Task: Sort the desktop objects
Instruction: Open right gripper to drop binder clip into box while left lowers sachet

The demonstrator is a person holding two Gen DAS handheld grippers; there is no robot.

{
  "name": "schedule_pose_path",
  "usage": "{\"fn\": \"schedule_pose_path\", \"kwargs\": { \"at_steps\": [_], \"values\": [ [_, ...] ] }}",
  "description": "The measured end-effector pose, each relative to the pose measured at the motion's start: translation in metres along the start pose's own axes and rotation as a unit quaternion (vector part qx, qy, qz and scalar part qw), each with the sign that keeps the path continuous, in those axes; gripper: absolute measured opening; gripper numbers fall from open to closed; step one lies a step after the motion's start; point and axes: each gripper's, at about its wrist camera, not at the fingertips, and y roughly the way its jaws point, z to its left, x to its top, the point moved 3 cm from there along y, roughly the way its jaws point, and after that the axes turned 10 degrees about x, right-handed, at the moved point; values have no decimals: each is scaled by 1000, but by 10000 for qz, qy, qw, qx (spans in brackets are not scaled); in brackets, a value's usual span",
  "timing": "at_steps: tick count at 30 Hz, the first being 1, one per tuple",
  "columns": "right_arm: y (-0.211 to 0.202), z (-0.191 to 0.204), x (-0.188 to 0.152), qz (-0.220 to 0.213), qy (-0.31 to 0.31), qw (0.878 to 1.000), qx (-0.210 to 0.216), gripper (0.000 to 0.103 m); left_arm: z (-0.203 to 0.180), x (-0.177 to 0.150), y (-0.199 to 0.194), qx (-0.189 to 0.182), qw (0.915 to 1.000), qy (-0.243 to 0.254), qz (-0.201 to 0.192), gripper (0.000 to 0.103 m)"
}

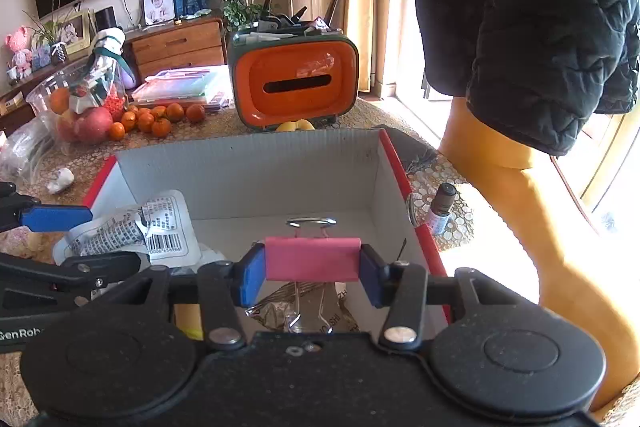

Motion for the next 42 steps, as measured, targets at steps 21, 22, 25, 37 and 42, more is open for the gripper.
{"fn": "schedule_pose_path", "kwargs": {
  "at_steps": [21, 22, 25, 37, 42],
  "values": [
    [53, -16, -3, 821, 360, 9959, -92, 48, -12, -3, 50, -216, 9978, 79, 622, 55],
    [54, -16, -4, 840, 361, 9958, -94, 48, -12, -3, 50, -233, 9977, 59, 633, 55],
    [57, -17, -6, 897, 445, 9949, -76, 48, -11, -4, 51, -275, 9973, -2, 675, 56],
    [33, -11, 2, 669, 432, 9968, -108, 57, -1, -4, 24, -451, 9975, -334, 434, 68],
    [10, -1, 4, 561, 339, 9978, -77, 58, 3, -5, -6, -528, 9975, -404, 257, 68]
  ]
}}
